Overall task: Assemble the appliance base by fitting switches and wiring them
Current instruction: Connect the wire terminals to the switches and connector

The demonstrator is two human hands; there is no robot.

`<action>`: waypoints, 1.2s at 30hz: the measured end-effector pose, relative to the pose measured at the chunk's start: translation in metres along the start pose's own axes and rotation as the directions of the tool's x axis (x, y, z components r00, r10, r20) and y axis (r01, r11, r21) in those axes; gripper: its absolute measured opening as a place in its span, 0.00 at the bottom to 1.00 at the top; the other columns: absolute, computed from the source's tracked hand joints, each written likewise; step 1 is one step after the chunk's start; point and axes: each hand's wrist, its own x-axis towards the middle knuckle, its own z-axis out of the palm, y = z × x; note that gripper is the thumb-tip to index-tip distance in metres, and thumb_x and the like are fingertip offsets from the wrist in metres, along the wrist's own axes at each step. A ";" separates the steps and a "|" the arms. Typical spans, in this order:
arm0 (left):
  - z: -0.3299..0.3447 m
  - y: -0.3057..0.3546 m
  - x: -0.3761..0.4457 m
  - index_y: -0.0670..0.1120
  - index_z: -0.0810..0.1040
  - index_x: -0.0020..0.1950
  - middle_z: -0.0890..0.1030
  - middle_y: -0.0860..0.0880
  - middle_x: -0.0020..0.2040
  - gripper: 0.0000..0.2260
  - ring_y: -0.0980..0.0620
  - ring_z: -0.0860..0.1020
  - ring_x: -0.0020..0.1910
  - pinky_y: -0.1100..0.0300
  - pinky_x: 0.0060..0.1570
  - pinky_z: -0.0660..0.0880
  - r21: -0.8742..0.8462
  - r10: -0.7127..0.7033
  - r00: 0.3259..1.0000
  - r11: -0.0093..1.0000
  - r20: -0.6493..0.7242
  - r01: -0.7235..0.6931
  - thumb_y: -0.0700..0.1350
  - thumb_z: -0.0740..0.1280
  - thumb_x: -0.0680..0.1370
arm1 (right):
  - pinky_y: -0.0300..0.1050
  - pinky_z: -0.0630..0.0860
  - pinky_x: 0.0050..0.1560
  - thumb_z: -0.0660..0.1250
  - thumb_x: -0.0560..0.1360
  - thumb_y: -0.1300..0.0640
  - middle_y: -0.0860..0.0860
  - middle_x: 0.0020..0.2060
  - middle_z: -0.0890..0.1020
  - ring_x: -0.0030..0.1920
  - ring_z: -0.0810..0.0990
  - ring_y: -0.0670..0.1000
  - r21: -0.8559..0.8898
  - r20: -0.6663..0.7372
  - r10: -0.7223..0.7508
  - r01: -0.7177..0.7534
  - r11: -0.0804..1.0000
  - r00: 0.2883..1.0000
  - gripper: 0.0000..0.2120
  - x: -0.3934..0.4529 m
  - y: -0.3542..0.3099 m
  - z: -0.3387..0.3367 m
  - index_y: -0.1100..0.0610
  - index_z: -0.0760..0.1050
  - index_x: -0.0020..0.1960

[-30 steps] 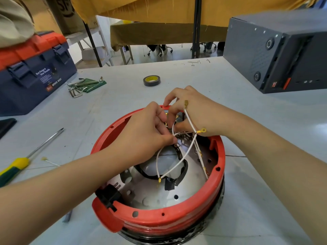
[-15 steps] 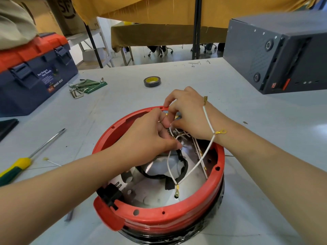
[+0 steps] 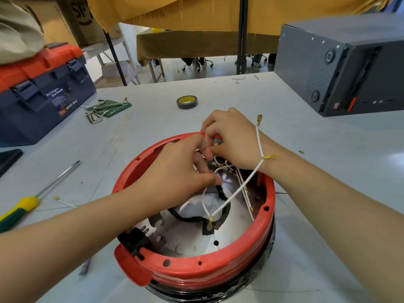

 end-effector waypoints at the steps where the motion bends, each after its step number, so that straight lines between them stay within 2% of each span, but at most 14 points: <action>1: -0.001 0.000 -0.001 0.52 0.72 0.41 0.80 0.55 0.30 0.13 0.63 0.75 0.29 0.65 0.36 0.72 0.060 0.035 0.999 0.998 -0.020 -0.034 0.45 0.76 0.68 | 0.43 0.68 0.52 0.69 0.69 0.61 0.46 0.55 0.77 0.49 0.65 0.48 0.034 0.019 0.007 -0.007 0.999 1.000 0.08 0.000 0.001 -0.002 0.50 0.76 0.34; 3: -0.003 0.003 -0.005 0.52 0.76 0.43 0.80 0.56 0.33 0.08 0.61 0.77 0.34 0.58 0.41 0.75 0.207 0.122 0.992 0.971 -0.022 -0.115 0.46 0.74 0.70 | 0.38 0.62 0.49 0.71 0.70 0.58 0.46 0.55 0.77 0.50 0.67 0.47 0.091 0.060 0.011 -0.017 0.996 0.998 0.08 0.001 0.001 -0.006 0.49 0.76 0.35; 5: -0.002 0.006 -0.008 0.54 0.77 0.53 0.81 0.55 0.41 0.07 0.55 0.79 0.42 0.52 0.45 0.76 0.421 0.181 0.983 0.888 0.043 -0.182 0.48 0.69 0.75 | 0.36 0.60 0.46 0.72 0.70 0.57 0.46 0.55 0.77 0.50 0.68 0.44 0.145 0.095 0.015 -0.029 0.989 0.995 0.08 0.001 0.002 -0.010 0.48 0.77 0.35; 6: -0.001 0.007 -0.008 0.55 0.76 0.58 0.81 0.54 0.46 0.10 0.52 0.79 0.46 0.52 0.46 0.76 0.532 0.195 0.977 0.821 0.081 -0.208 0.50 0.65 0.77 | 0.35 0.62 0.45 0.72 0.70 0.57 0.46 0.55 0.77 0.50 0.69 0.44 0.186 0.108 0.022 -0.041 0.982 0.994 0.08 0.001 0.003 -0.012 0.48 0.77 0.34; 8: -0.001 0.008 -0.007 0.57 0.72 0.63 0.80 0.53 0.53 0.12 0.49 0.78 0.50 0.52 0.46 0.76 0.680 0.201 0.970 0.693 0.138 -0.240 0.50 0.60 0.80 | 0.25 0.64 0.43 0.74 0.69 0.56 0.45 0.54 0.77 0.51 0.72 0.43 0.284 0.126 0.037 -0.072 0.956 0.991 0.08 0.000 0.004 -0.014 0.48 0.78 0.34; 10: -0.001 0.009 -0.003 0.56 0.71 0.64 0.79 0.53 0.54 0.12 0.48 0.78 0.51 0.53 0.44 0.76 0.725 0.193 0.969 0.644 0.155 -0.244 0.49 0.59 0.81 | 0.23 0.66 0.43 0.75 0.69 0.56 0.44 0.53 0.77 0.51 0.74 0.42 0.352 0.138 0.041 -0.088 0.932 0.990 0.07 0.000 0.006 -0.015 0.47 0.79 0.34; 14: -0.003 0.010 0.000 0.55 0.75 0.61 0.79 0.52 0.52 0.11 0.49 0.78 0.51 0.52 0.47 0.76 0.690 0.131 0.978 0.694 0.160 -0.206 0.51 0.59 0.80 | 0.25 0.69 0.44 0.75 0.69 0.55 0.45 0.52 0.77 0.51 0.75 0.42 0.403 0.127 0.046 -0.093 0.910 0.991 0.04 0.001 0.009 -0.013 0.49 0.81 0.37; 18: -0.001 0.007 -0.001 0.55 0.74 0.60 0.80 0.51 0.53 0.10 0.48 0.78 0.52 0.51 0.49 0.76 0.657 0.145 0.979 0.725 0.146 -0.206 0.49 0.60 0.80 | 0.36 0.72 0.51 0.74 0.69 0.53 0.47 0.51 0.77 0.52 0.76 0.44 0.423 0.104 0.053 -0.092 0.901 0.993 0.03 0.001 0.010 -0.010 0.52 0.83 0.40; 24: -0.003 0.001 0.002 0.53 0.79 0.57 0.81 0.52 0.52 0.10 0.51 0.77 0.52 0.53 0.49 0.73 0.627 0.279 0.956 0.731 0.086 -0.270 0.45 0.60 0.80 | 0.47 0.74 0.57 0.72 0.71 0.53 0.50 0.51 0.77 0.54 0.76 0.48 0.442 0.090 0.046 -0.082 0.893 0.995 0.02 -0.001 0.009 -0.009 0.51 0.82 0.41; 28: -0.004 -0.004 0.002 0.46 0.84 0.48 0.84 0.48 0.45 0.06 0.47 0.81 0.47 0.49 0.46 0.76 0.422 0.345 0.939 0.850 0.010 -0.317 0.38 0.69 0.75 | 0.51 0.72 0.59 0.71 0.73 0.54 0.51 0.51 0.77 0.57 0.75 0.50 0.473 0.064 0.048 -0.073 0.878 0.997 0.02 -0.004 0.009 -0.006 0.50 0.81 0.41; 30: -0.005 -0.008 0.005 0.46 0.85 0.45 0.85 0.49 0.43 0.05 0.50 0.81 0.45 0.54 0.48 0.75 0.346 0.347 0.938 0.881 -0.009 -0.323 0.37 0.71 0.73 | 0.51 0.72 0.59 0.71 0.73 0.55 0.51 0.51 0.77 0.57 0.75 0.50 0.485 0.062 0.051 -0.074 0.871 0.997 0.03 -0.004 0.009 -0.005 0.50 0.81 0.41; 32: -0.006 -0.010 0.008 0.47 0.85 0.44 0.84 0.51 0.43 0.05 0.57 0.80 0.43 0.66 0.47 0.72 0.284 0.338 0.941 0.904 -0.016 -0.319 0.37 0.72 0.73 | 0.49 0.72 0.58 0.70 0.73 0.56 0.51 0.51 0.77 0.56 0.76 0.50 0.506 0.062 0.054 -0.078 0.859 0.997 0.04 -0.003 0.009 -0.004 0.50 0.81 0.40; 34: -0.005 -0.011 0.010 0.49 0.85 0.44 0.83 0.54 0.42 0.06 0.61 0.77 0.44 0.74 0.44 0.68 0.197 0.275 0.961 0.944 -0.029 -0.264 0.38 0.72 0.73 | 0.44 0.72 0.56 0.70 0.73 0.58 0.51 0.52 0.76 0.55 0.76 0.49 0.523 0.063 0.052 -0.078 0.849 0.997 0.05 -0.003 0.011 -0.004 0.50 0.81 0.40; 36: -0.004 -0.012 0.011 0.51 0.84 0.43 0.83 0.57 0.41 0.06 0.64 0.77 0.44 0.77 0.42 0.67 0.114 0.195 0.980 0.975 -0.032 -0.190 0.40 0.72 0.73 | 0.39 0.72 0.52 0.70 0.73 0.58 0.50 0.51 0.77 0.53 0.77 0.48 0.533 0.059 0.056 -0.079 0.842 0.997 0.04 -0.004 0.012 -0.003 0.50 0.81 0.41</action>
